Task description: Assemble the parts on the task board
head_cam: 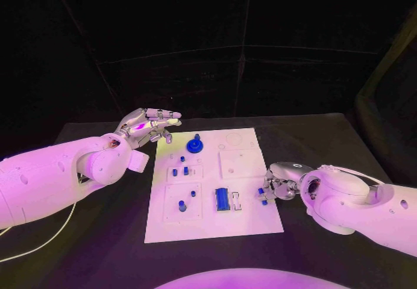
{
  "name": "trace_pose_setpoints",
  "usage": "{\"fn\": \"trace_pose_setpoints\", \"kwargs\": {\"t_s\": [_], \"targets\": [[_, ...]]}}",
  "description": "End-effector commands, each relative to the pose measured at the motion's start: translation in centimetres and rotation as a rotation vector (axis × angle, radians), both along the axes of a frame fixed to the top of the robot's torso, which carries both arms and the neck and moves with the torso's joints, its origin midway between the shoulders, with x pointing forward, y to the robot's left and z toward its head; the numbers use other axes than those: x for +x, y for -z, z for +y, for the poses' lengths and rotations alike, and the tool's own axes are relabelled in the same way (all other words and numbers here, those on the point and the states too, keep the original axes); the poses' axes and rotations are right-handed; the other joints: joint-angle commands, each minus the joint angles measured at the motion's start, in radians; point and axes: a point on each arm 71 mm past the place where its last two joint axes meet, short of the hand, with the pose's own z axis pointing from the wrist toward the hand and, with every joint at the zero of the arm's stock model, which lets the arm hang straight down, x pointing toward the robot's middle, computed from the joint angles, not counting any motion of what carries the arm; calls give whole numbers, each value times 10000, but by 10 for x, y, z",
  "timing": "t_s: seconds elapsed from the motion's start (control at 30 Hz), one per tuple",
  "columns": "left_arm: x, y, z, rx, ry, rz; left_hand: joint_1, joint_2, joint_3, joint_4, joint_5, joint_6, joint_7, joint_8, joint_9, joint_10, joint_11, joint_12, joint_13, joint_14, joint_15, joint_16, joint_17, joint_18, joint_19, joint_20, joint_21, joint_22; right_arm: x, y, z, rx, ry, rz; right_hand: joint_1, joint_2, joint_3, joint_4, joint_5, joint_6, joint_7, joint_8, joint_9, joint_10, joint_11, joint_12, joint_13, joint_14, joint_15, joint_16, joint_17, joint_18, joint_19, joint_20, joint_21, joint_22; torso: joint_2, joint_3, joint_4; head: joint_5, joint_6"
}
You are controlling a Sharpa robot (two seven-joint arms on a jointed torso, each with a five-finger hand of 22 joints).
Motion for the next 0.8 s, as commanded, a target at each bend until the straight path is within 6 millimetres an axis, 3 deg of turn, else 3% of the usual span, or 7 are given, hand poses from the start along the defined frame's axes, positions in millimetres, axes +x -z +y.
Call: {"fn": "trace_pose_setpoints", "kwargs": {"t_s": [0.03,0.23,0.4,0.47,0.53,0.63,0.8], "targets": [[0,-1,-1,-96,98,-18,-64,31,-62,-14,63,-32,26,24,-13,-55,-16,34,-17,-62,-11,-30,-8,138,-11,18,-69,-11,0,4,3,-893,-351,-101,173,-18,-2,-105,31,50,15,-83,-34,-74,-15,-62,-16,555,-36,-71,156,10,-18,-37,-50,-14,4,-2,4,-1,-13],[0,-1,-1,-90,107,3,-64,31,-62,-14,63,-32,26,24,-13,-55,-16,34,-17,-62,-11,-30,-8,138,-11,18,-69,-11,1,6,9,-1660,-705,-286,713,-72,46,-465,2,53,19,-121,-27,-121,-22,-149,-67,548,-43,-105,129,13,-28,-41,-81,-36,-6,-5,11,3,-32],[-1,-1,0,-84,107,14,-64,31,-62,-14,63,-32,26,24,-13,-55,-16,34,-17,-62,-11,-30,-8,138,-11,18,-69,-11,0,6,14,-1914,-895,-369,1040,38,142,-708,-746,85,32,-167,-27,-111,-17,-194,-95,557,-37,-97,169,1,-2,-46,-69,12,-3,-5,3,25,-37],[-1,-1,-1,-86,115,17,-64,31,-62,-14,63,-32,26,24,-13,-55,-16,34,-17,-62,-11,-30,-8,138,-11,18,-69,-11,0,6,16,-1937,-927,-398,1051,96,173,-715,-782,85,35,-181,-31,-112,-14,-209,-106,557,-37,-101,167,0,0,-44,-70,14,-4,-1,11,21,-39],[-1,-1,-1,-86,118,20,-64,31,-62,-14,63,-32,26,24,-13,-55,-16,34,-17,-62,-11,-30,-8,138,-11,18,-69,-11,-1,6,17,-1934,-930,-422,1050,144,197,-712,-683,77,40,-204,-39,-118,-13,-229,-119,556,-35,-106,163,-1,5,-43,-68,21,-8,2,19,21,-42],[-1,0,0,-82,115,25,-64,31,-62,-14,63,-32,26,24,-13,-55,-16,34,-17,-62,-11,-30,-8,138,-11,18,-69,-11,-1,5,18,-1884,-882,-461,1038,200,228,-710,-195,58,48,-285,-72,-138,-7,-282,-152,553,-33,-124,151,0,11,-41,-75,19,-16,-1,11,27,-41],[-1,0,-1,-80,122,33,-64,31,-62,-14,63,-32,26,24,-13,-55,-16,34,-17,-62,-11,-30,-8,138,-11,18,-69,-11,-2,4,18,-1764,-734,-534,1204,274,358,-754,926,99,41,-426,-144,-181,-27,-372,-201,554,-48,-141,152,0,25,-55,-80,33,-10,0,3,34,-36]]}}
